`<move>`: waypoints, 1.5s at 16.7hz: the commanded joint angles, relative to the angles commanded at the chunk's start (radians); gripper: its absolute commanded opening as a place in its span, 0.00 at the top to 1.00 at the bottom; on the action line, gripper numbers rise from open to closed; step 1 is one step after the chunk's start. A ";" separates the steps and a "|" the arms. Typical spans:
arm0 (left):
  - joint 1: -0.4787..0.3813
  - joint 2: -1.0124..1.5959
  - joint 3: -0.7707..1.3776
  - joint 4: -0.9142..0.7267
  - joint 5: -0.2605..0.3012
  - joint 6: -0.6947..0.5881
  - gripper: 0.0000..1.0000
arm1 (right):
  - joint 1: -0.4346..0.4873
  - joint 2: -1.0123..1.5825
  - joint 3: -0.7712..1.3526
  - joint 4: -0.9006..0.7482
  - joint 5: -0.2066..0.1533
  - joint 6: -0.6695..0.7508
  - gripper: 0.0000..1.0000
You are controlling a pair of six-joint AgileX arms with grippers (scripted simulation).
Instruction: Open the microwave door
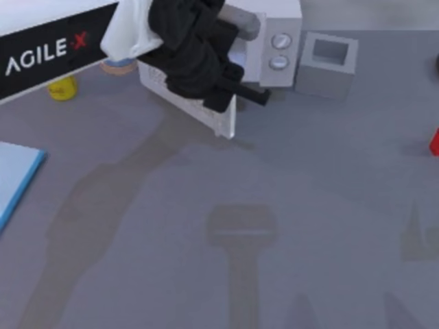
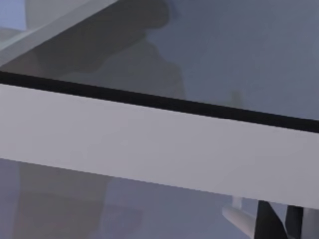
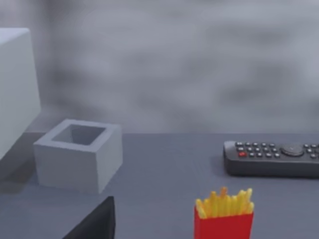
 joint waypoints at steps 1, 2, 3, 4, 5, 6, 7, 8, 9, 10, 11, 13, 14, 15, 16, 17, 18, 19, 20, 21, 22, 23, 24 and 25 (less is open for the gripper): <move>0.000 0.000 0.000 0.000 0.000 0.000 1.00 | 0.000 0.000 0.000 0.000 0.000 0.000 0.00; 0.000 0.000 0.000 0.000 0.000 0.000 1.00 | 0.000 0.000 0.000 0.000 0.000 0.000 0.00; 0.000 0.000 0.000 0.000 0.000 0.000 1.00 | 0.000 0.000 0.000 0.000 0.000 0.000 0.00; 0.000 0.000 0.000 0.000 0.000 0.000 1.00 | 0.000 0.000 0.000 0.000 0.000 0.000 0.00; 0.000 0.000 0.000 0.000 0.000 0.000 1.00 | 0.000 0.000 0.000 0.000 0.000 0.000 0.00; 0.000 0.000 0.000 0.000 0.000 0.000 1.00 | 0.000 0.000 0.000 0.000 0.000 0.000 0.00; 0.000 0.000 0.000 0.000 0.000 0.000 1.00 | 0.000 0.000 0.000 0.000 0.000 0.000 0.00; 0.000 0.000 0.000 0.000 0.000 0.000 1.00 | 0.000 0.000 0.000 0.000 0.000 0.000 0.00; 0.000 0.000 0.000 0.000 0.000 0.000 1.00 | 0.000 0.000 0.000 0.000 0.000 0.000 0.00; 0.000 0.000 0.000 0.000 0.000 0.000 1.00 | 0.000 0.000 0.000 0.000 0.000 0.000 0.00; 0.000 0.000 0.000 0.000 0.000 0.000 1.00 | 0.000 0.000 0.000 0.000 0.000 0.000 0.00; 0.000 0.000 0.000 0.000 0.000 0.000 1.00 | 0.000 0.000 0.000 0.000 0.000 0.000 0.00; 0.000 0.000 0.000 0.000 0.000 0.000 1.00 | 0.000 0.000 0.000 0.000 0.000 0.000 0.00; 0.000 0.000 0.000 0.000 0.000 0.000 1.00 | 0.000 0.000 0.000 0.000 0.000 0.000 0.00; 0.000 0.000 0.000 0.000 0.000 0.000 1.00 | 0.000 0.000 0.000 0.000 0.000 0.000 0.00; 0.000 0.000 0.000 0.000 0.000 0.000 1.00 | 0.000 0.000 0.000 0.000 0.000 0.000 0.00; 0.000 0.000 0.000 0.000 0.000 0.000 1.00 | 0.000 0.000 0.000 0.000 0.000 0.000 0.00; 0.000 0.000 0.000 0.000 0.000 0.000 1.00 | 0.000 0.000 0.000 0.000 0.000 0.000 0.00; 0.000 0.000 0.000 0.000 0.000 0.000 1.00 | 0.000 0.000 0.000 0.000 0.000 0.000 0.00; 0.000 0.000 0.000 0.000 0.000 0.000 1.00 | 0.000 0.000 0.000 0.000 0.000 0.000 0.00; -0.006 0.004 -0.004 0.000 0.007 -0.004 1.00 | 0.000 0.000 0.000 0.000 0.000 0.000 0.00; -0.005 0.001 -0.005 0.001 0.009 0.000 1.00 | 0.000 0.000 0.000 0.000 0.000 0.000 0.00; 0.000 -0.006 -0.013 0.004 0.015 0.012 1.00 | 0.000 0.000 0.000 0.000 0.000 0.000 0.00; 0.006 -0.016 -0.025 0.007 0.025 0.032 1.00 | 0.000 0.000 0.000 0.000 0.000 0.000 0.00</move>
